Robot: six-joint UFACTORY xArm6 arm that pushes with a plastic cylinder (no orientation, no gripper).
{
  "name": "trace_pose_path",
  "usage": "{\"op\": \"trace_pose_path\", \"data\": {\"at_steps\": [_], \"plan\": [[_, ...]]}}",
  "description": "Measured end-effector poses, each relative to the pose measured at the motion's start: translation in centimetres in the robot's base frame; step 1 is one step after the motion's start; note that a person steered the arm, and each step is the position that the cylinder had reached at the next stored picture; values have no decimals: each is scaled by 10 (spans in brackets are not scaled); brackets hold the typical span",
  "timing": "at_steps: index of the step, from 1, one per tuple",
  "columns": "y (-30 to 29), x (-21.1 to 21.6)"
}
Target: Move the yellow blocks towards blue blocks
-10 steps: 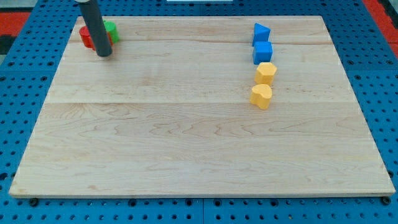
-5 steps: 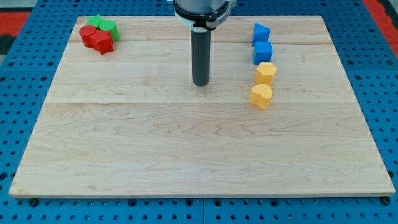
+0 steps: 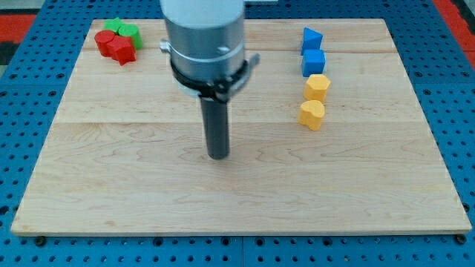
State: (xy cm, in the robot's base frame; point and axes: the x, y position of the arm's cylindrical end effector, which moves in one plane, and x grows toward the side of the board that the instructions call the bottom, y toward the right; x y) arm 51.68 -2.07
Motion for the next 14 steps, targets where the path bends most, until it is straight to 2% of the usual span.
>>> {"op": "trace_pose_path", "data": {"at_steps": [1,8,9,10,13,14], "plan": [[6,12],[14,12],[37,6],[76,-18],[86,-18],[111,-37]]}}
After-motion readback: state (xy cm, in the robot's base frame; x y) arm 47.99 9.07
